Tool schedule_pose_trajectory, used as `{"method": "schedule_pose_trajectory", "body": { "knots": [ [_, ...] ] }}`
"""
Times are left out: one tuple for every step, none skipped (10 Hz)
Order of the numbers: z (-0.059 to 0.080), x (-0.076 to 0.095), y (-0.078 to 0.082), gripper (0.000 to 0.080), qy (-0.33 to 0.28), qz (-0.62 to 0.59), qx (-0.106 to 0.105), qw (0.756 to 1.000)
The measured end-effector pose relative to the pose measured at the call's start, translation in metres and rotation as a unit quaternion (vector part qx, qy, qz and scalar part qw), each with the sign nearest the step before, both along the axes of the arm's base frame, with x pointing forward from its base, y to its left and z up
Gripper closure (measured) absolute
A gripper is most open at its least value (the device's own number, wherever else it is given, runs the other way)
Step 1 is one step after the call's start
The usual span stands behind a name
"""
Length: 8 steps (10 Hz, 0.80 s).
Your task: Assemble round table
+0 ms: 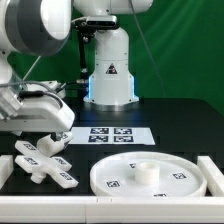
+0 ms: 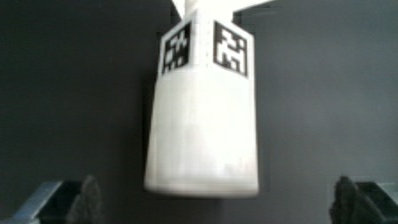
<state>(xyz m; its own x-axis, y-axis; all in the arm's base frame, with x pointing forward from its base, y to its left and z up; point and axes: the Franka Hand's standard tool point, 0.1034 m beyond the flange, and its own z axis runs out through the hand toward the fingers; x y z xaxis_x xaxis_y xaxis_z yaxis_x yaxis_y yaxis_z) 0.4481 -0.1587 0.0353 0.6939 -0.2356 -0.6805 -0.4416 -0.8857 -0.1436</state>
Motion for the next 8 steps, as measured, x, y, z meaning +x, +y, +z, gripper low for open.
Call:
{"method": "schedule_pose_trajectory", "body": {
  "knots": [
    [-0.004, -0.002, 0.003, 0.0151, 0.016, 0.001, 0.005, 1.0],
    [-0.005, -0.002, 0.003, 0.0151, 0.021, 0.001, 0.008, 1.0],
    [-0.005, -0.002, 0.003, 0.0151, 0.02, 0.001, 0.008, 1.0],
    [-0.006, -0.005, 0.003, 0.0151, 0.029, -0.001, 0.013, 1.0],
    [-0.009, -0.013, 0.002, 0.0151, 0.051, -0.006, 0.023, 0.998],
    [-0.01, -0.013, 0.003, 0.0151, 0.073, -0.008, 0.029, 0.997],
    [-0.01, -0.01, 0.002, 0.0151, 0.077, -0.006, 0.032, 0.996],
    [-0.011, -0.01, 0.003, 0.0151, 0.077, -0.006, 0.033, 0.996]
  ]
}}
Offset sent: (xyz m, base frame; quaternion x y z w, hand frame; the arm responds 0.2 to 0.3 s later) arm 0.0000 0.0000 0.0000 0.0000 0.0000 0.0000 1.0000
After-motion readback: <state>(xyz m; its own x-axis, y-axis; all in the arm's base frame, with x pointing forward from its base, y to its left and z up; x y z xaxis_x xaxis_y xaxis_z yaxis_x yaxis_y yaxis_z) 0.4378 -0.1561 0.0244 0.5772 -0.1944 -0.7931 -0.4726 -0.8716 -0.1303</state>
